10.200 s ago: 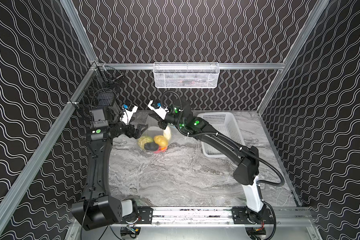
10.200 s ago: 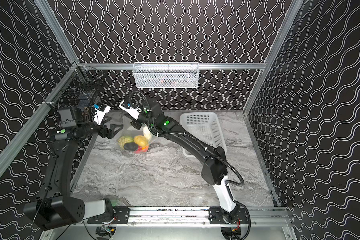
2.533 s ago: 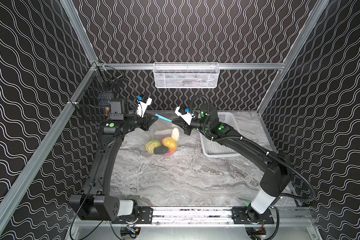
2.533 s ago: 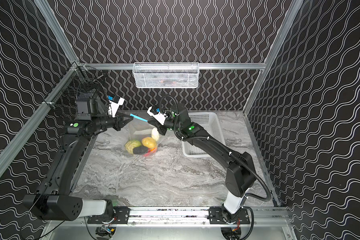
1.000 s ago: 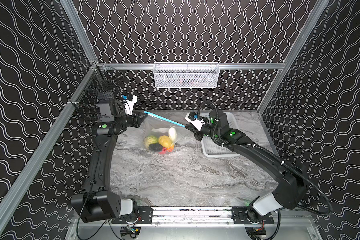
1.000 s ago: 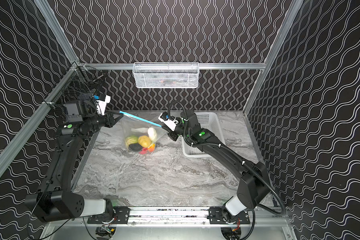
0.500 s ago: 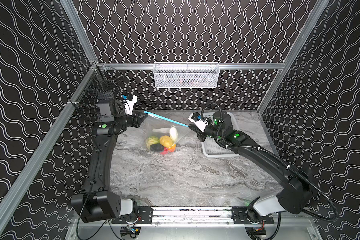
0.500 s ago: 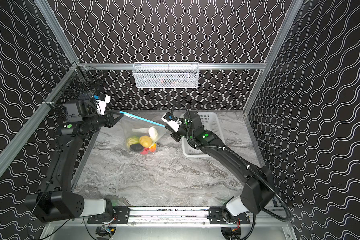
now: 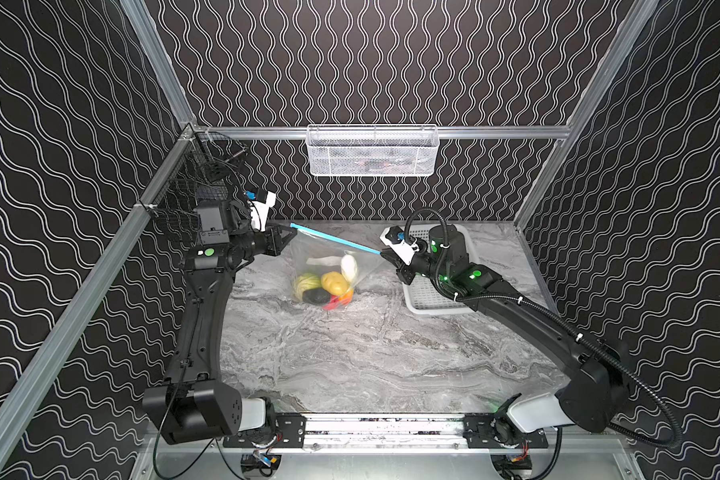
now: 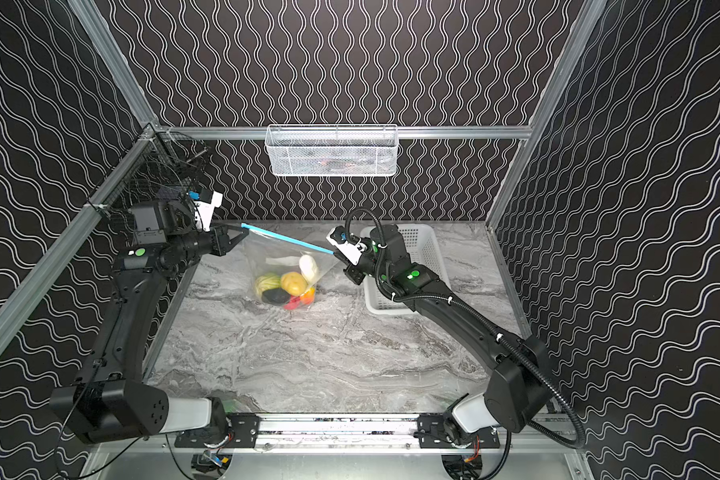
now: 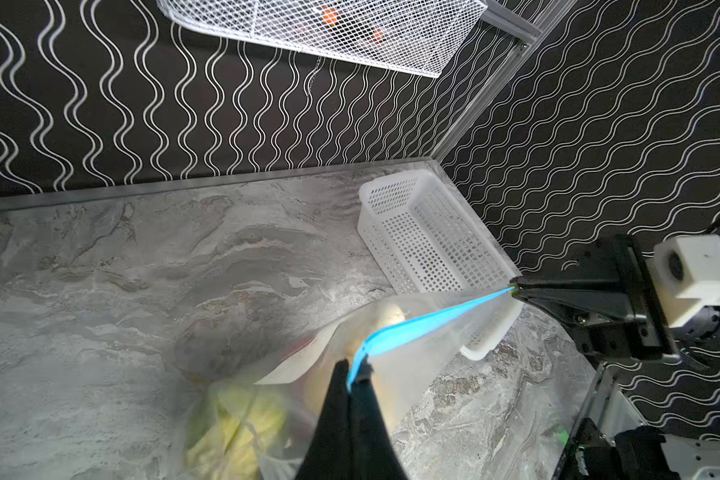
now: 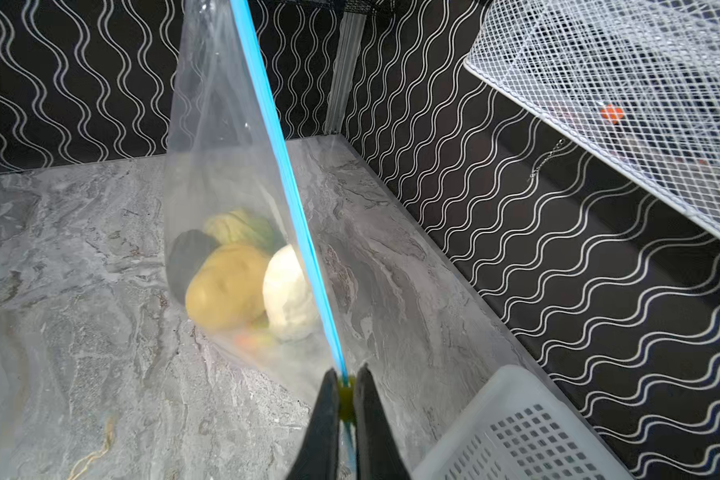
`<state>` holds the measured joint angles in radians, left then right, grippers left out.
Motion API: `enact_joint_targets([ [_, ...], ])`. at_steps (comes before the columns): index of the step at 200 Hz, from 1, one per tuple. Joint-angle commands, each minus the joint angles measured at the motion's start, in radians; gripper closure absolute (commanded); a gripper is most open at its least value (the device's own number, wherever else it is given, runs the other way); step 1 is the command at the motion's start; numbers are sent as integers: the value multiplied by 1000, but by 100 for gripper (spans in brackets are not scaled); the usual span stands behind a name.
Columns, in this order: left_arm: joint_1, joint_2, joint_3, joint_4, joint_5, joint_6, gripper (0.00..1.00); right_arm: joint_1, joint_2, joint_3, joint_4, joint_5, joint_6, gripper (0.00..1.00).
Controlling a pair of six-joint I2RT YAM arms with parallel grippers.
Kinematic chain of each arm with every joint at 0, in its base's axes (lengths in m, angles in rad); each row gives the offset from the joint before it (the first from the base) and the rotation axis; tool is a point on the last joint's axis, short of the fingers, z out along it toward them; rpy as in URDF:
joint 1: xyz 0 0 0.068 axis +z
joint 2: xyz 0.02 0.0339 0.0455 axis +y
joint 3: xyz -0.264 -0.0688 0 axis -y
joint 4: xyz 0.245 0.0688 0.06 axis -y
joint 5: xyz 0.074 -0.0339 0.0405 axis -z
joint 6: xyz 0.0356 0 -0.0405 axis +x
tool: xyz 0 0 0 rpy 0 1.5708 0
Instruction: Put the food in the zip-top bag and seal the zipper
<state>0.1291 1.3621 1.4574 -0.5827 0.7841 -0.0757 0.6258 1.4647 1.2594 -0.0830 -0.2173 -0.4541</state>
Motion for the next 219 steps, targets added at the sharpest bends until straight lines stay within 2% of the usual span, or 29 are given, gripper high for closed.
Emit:
enact_joint_targets([
  [1,9,6,-3,89,-16,-57,100,-8,-13,-2,-7,76,32,100],
  [27,9,12,15,83,-3,-91,100,-8,-48,-29,55,41,67,100],
  [53,9,4,27,75,5,-150,100,-4,-66,-15,44,-11,86,100],
  [85,9,-15,44,14,25,-177,100,21,-93,-11,35,-19,104,100],
  [141,9,-104,68,-143,17,-154,100,111,-178,-40,0,17,127,100],
  [157,10,-143,42,-185,-27,-160,100,142,-195,-50,-9,41,130,100],
  [182,9,-192,20,-299,-71,-102,100,183,-221,-70,-34,72,148,100],
  [219,9,-194,-7,-475,-119,-52,100,199,-256,-105,-50,73,194,100],
])
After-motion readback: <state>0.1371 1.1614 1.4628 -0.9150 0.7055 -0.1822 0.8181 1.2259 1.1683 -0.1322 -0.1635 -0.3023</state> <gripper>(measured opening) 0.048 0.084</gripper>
